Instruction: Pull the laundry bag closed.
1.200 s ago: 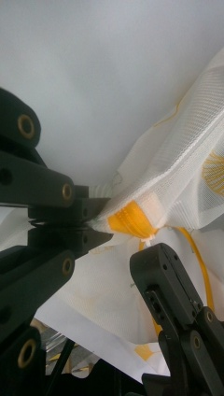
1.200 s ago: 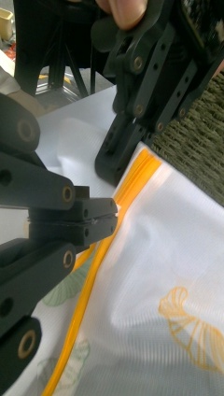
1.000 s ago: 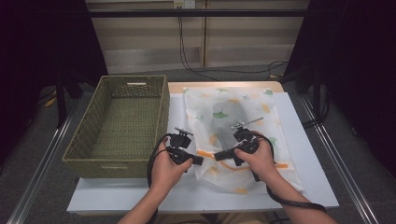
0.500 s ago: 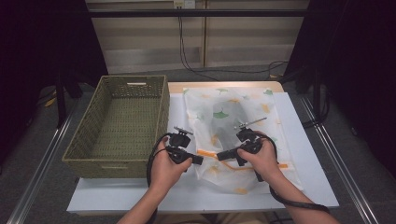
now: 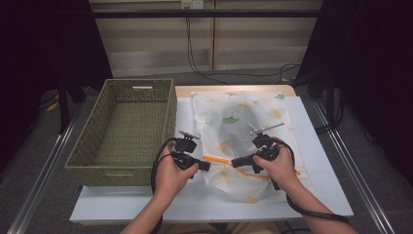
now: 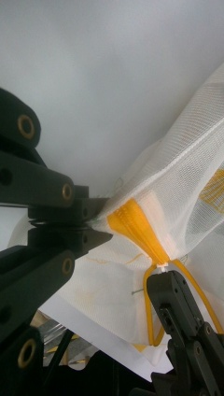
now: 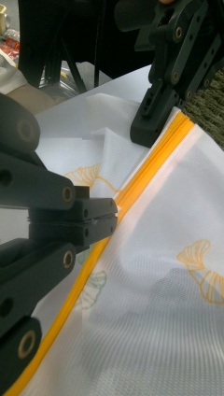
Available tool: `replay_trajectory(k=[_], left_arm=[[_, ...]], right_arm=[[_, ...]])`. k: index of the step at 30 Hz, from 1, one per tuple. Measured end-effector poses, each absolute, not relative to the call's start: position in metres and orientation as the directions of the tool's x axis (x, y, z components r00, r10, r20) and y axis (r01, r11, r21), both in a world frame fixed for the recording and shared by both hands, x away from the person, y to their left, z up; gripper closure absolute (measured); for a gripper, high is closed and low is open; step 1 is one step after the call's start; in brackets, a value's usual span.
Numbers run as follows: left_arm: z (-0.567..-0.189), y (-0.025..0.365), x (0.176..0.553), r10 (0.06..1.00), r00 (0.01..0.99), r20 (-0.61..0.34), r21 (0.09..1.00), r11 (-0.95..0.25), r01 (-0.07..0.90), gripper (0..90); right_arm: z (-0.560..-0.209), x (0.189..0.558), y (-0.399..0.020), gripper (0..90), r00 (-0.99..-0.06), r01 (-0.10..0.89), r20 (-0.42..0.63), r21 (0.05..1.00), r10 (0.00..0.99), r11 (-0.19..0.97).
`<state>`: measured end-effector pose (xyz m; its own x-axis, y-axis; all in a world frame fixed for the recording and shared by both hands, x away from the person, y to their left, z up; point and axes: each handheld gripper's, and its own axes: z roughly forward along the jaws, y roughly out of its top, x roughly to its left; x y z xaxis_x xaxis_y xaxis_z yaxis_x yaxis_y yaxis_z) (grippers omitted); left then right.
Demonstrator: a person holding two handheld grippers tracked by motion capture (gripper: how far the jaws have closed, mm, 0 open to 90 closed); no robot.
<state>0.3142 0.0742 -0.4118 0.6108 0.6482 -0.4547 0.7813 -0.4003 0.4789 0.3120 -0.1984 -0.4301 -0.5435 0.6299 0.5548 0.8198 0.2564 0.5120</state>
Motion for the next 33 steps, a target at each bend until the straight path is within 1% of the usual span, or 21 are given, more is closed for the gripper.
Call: replay_trajectory(k=[1,8,9,10,13,18,20,25,27,28,31,33], left_arm=[[-0.412,0.074,0.314,0.653,0.597,-0.465,0.479,-0.382,0.79,88.1],[-0.411,0.077,0.315,0.652,0.598,-0.467,0.469,-0.39,0.792,88.1],[-0.411,0.076,0.315,0.66,0.578,-0.48,0.472,-0.361,0.805,88.1],[-0.41,0.079,0.316,0.654,0.597,-0.465,0.47,-0.389,0.792,88.1],[-0.41,0.079,0.316,0.651,0.593,-0.473,0.468,-0.385,0.796,88.1],[-0.409,0.079,0.317,0.656,0.583,-0.479,0.464,-0.375,0.802,88.1],[-0.409,0.082,0.318,0.653,0.592,-0.472,0.464,-0.387,0.797,88.2],[-0.409,0.083,0.317,0.656,0.58,-0.482,0.457,-0.376,0.806,88.2],[-0.409,0.082,0.316,0.665,0.56,-0.494,0.458,-0.349,0.818,88.2],[-0.409,0.084,0.317,0.658,0.577,-0.484,0.457,-0.373,0.808,88.2],[-0.409,0.085,0.317,0.659,0.567,-0.494,0.456,-0.358,0.815,88.1],[-0.409,0.086,0.318,0.659,0.577,-0.483,0.456,-0.373,0.808,88.2]], right_arm=[[-0.431,0.312,-0.2,90.0,-0.545,0.818,0.554,0.515,0.629,0.255],[-0.431,0.31,-0.21,90.0,-0.53,0.826,0.559,0.51,0.637,0.239],[-0.431,0.31,-0.212,90.0,-0.527,0.827,0.56,0.509,0.639,0.237],[-0.432,0.31,-0.213,90.0,-0.53,0.825,0.558,0.512,0.639,0.238],[-0.431,0.309,-0.216,90.0,-0.527,0.828,0.569,0.512,0.632,0.229],[-0.43,0.307,-0.217,90.0,-0.533,0.821,0.547,0.517,0.646,0.241],[-0.43,0.307,-0.219,90.0,-0.523,0.829,0.561,0.51,0.642,0.23],[-0.43,0.306,-0.223,90.0,-0.519,0.831,0.57,0.512,0.637,0.219],[-0.429,0.306,-0.223,90.0,-0.52,0.829,0.567,0.513,0.638,0.22],[-0.43,0.306,-0.223,90.0,-0.52,0.83,0.568,0.513,0.637,0.22],[-0.429,0.306,-0.224,90.0,-0.522,0.828,0.561,0.512,0.642,0.226],[-0.429,0.306,-0.225,90.0,-0.519,0.831,0.568,0.511,0.639,0.22]])
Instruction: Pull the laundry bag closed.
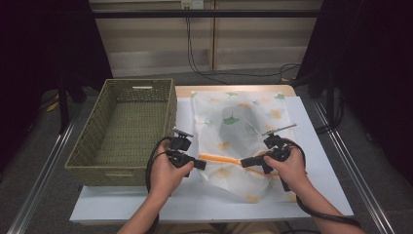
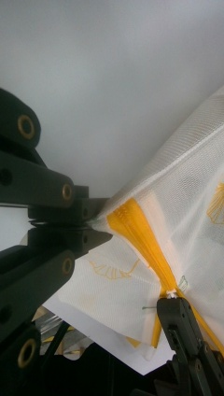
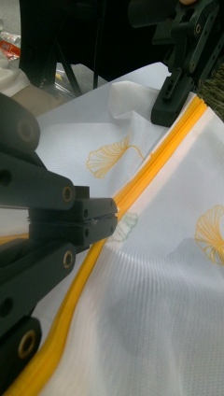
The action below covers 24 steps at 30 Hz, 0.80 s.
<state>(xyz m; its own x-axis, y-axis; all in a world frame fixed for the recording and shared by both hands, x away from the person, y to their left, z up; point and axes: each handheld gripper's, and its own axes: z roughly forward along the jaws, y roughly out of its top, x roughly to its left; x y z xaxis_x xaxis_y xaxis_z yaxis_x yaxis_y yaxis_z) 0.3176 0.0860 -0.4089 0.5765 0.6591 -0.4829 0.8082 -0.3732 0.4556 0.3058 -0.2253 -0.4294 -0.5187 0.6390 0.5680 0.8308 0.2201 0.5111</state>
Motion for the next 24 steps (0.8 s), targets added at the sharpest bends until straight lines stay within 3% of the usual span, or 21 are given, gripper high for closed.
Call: replay_trajectory(k=[4,5,6,16,17,18,24], left_arm=[[-0.408,0.084,0.318,0.652,0.586,-0.481,0.455,-0.385,0.803,88.1],[-0.408,0.079,0.316,0.671,0.543,-0.505,0.458,-0.326,0.827,88.2],[-0.407,0.083,0.318,0.659,0.582,-0.476,0.456,-0.381,0.804,88.2],[-0.407,0.086,0.32,0.668,0.56,-0.489,0.449,-0.358,0.819,88.2],[-0.408,0.084,0.319,0.675,0.529,-0.514,0.446,-0.317,0.837,88.2],[-0.407,0.088,0.321,0.663,0.568,-0.487,0.444,-0.372,0.815,88.2],[-0.407,0.088,0.321,0.669,0.559,-0.49,0.444,-0.361,0.82,88.2]], right_arm=[[-0.43,0.305,-0.228,90.0,-0.516,0.832,0.571,0.51,0.638,0.217],[-0.43,0.305,-0.229,90.0,-0.514,0.833,0.571,0.51,0.64,0.214],[-0.43,0.304,-0.231,90.0,-0.511,0.834,0.565,0.507,0.648,0.215],[-0.432,0.3,-0.251,90.0,-0.485,0.844,0.577,0.507,0.657,0.178],[-0.432,0.3,-0.252,90.0,-0.485,0.844,0.577,0.506,0.657,0.179],[-0.432,0.299,-0.253,90.0,-0.482,0.845,0.576,0.505,0.66,0.176],[-0.432,0.297,-0.259,90.0,-0.477,0.844,0.579,0.511,0.661,0.162]])
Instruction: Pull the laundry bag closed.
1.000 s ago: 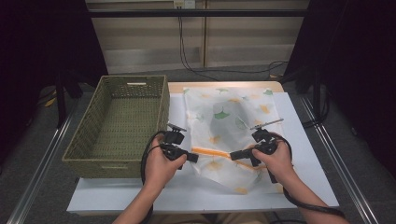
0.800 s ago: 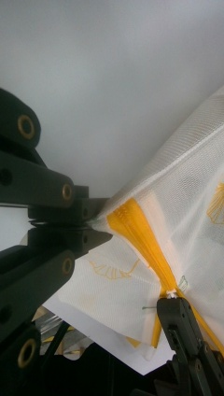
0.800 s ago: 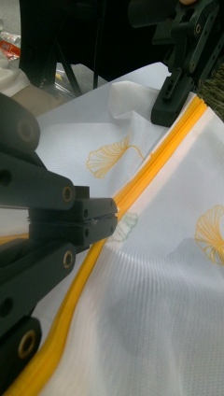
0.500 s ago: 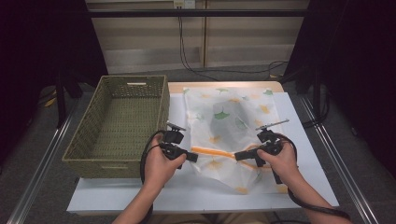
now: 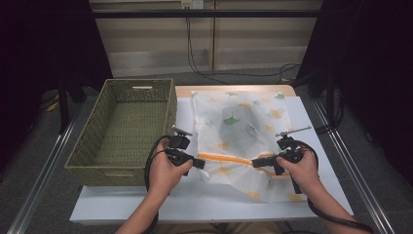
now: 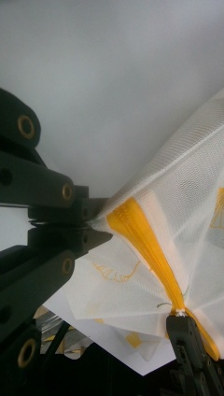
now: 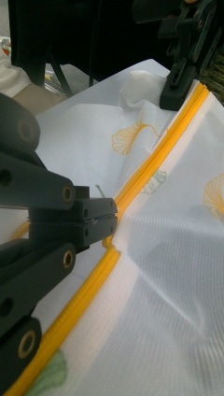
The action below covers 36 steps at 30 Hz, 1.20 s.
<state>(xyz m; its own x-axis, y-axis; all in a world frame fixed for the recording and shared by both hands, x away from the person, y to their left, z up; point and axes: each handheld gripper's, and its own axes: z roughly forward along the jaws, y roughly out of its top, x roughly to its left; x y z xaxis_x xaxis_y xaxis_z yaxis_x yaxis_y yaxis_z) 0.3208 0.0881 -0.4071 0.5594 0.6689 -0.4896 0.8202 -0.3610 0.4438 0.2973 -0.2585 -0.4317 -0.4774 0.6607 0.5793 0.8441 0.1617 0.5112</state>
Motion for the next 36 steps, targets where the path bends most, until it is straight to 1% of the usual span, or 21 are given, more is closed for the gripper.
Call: replay_trajectory(k=[1,2,3,8,10,12,13,15,21,25,35,36], left_arm=[[-0.407,0.09,0.321,0.667,0.564,-0.487,0.443,-0.368,0.817,88.2],[-0.407,0.087,0.32,0.68,0.529,-0.508,0.446,-0.319,0.837,88.2],[-0.407,0.091,0.322,0.671,0.561,-0.485,0.446,-0.363,0.818,88.2],[-0.406,0.092,0.322,0.667,0.554,-0.497,0.44,-0.357,0.824,88.2],[-0.405,0.092,0.323,0.673,0.56,-0.483,0.441,-0.365,0.82,88.2],[-0.406,0.094,0.323,0.677,0.553,-0.485,0.438,-0.359,0.824,88.2],[-0.406,0.092,0.322,0.691,0.522,-0.501,0.441,-0.315,0.84,88.2],[-0.407,0.096,0.324,0.679,0.552,-0.484,0.439,-0.358,0.824,88.2],[-0.407,0.096,0.324,0.683,0.54,-0.492,0.437,-0.343,0.832,88.1],[-0.407,0.097,0.324,0.686,0.543,-0.485,0.431,-0.353,0.831,88.2],[-0.407,0.097,0.324,0.685,0.539,-0.491,0.428,-0.349,0.834,88.2],[-0.408,0.096,0.323,0.696,0.513,-0.501,0.432,-0.313,0.846,88.2]], right_arm=[[-0.432,0.297,-0.26,90.0,-0.479,0.842,0.575,0.514,0.663,0.164],[-0.432,0.297,-0.261,90.0,-0.478,0.844,0.577,0.511,0.662,0.164],[-0.431,0.297,-0.262,90.0,-0.476,0.844,0.578,0.512,0.662,0.16],[-0.431,0.296,-0.265,90.0,-0.479,0.841,0.569,0.515,0.668,0.164],[-0.43,0.296,-0.266,90.0,-0.475,0.843,0.571,0.513,0.67,0.161],[-0.43,0.295,-0.268,90.0,-0.473,0.844,0.569,0.512,0.673,0.159],[-0.431,0.295,-0.27,90.0,-0.474,0.842,0.569,0.515,0.672,0.159],[-0.431,0.295,-0.274,90.0,-0.468,0.844,0.571,0.515,0.674,0.15],[-0.433,0.293,-0.286,90.0,-0.453,0.848,0.571,0.512,0.684,0.134],[-0.434,0.291,-0.294,90.0,-0.446,0.849,0.573,0.515,0.688,0.121],[-0.432,0.29,-0.296,90.0,-0.446,0.849,0.576,0.515,0.686,0.119],[-0.432,0.29,-0.297,90.0,-0.445,0.849,0.572,0.513,0.689,0.122]])
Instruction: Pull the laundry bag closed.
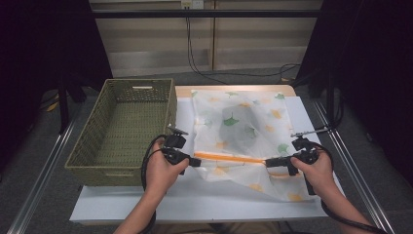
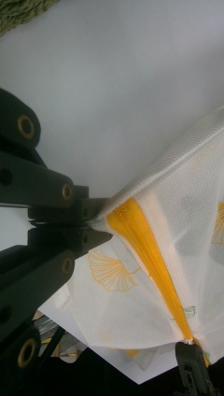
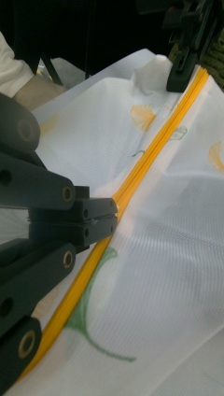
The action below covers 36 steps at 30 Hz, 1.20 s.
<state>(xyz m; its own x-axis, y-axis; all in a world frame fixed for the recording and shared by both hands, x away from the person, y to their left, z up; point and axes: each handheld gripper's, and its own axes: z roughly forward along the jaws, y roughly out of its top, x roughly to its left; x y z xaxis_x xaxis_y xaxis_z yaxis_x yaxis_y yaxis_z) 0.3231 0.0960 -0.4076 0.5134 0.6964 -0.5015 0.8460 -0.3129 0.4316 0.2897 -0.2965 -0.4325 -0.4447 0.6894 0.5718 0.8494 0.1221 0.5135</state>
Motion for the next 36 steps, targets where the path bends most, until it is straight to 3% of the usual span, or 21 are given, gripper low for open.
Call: replay_trajectory(k=[10,13,22,25,36], left_arm=[[-0.405,0.101,0.324,0.688,0.543,-0.481,0.432,-0.353,0.83,88.2],[-0.405,0.1,0.323,0.7,0.503,-0.507,0.431,-0.3,0.851,88.3],[-0.404,0.104,0.324,0.698,0.538,-0.472,0.429,-0.35,0.832,88.3],[-0.404,0.102,0.323,0.71,0.497,-0.5,0.426,-0.298,0.854,88.3],[-0.403,0.105,0.324,0.708,0.521,-0.477,0.431,-0.328,0.841,88.3]], right_arm=[[-0.433,0.288,-0.301,90.0,-0.434,0.856,0.577,0.504,0.692,0.116],[-0.434,0.287,-0.307,90.0,-0.429,0.857,0.567,0.502,0.703,0.118],[-0.435,0.283,-0.322,90.0,-0.409,0.861,0.562,0.498,0.719,0.101],[-0.436,0.281,-0.327,90.0,-0.401,0.862,0.552,0.497,0.731,0.097],[-0.436,0.275,-0.347,90.0,-0.374,0.864,0.544,0.499,0.751,0.068]])
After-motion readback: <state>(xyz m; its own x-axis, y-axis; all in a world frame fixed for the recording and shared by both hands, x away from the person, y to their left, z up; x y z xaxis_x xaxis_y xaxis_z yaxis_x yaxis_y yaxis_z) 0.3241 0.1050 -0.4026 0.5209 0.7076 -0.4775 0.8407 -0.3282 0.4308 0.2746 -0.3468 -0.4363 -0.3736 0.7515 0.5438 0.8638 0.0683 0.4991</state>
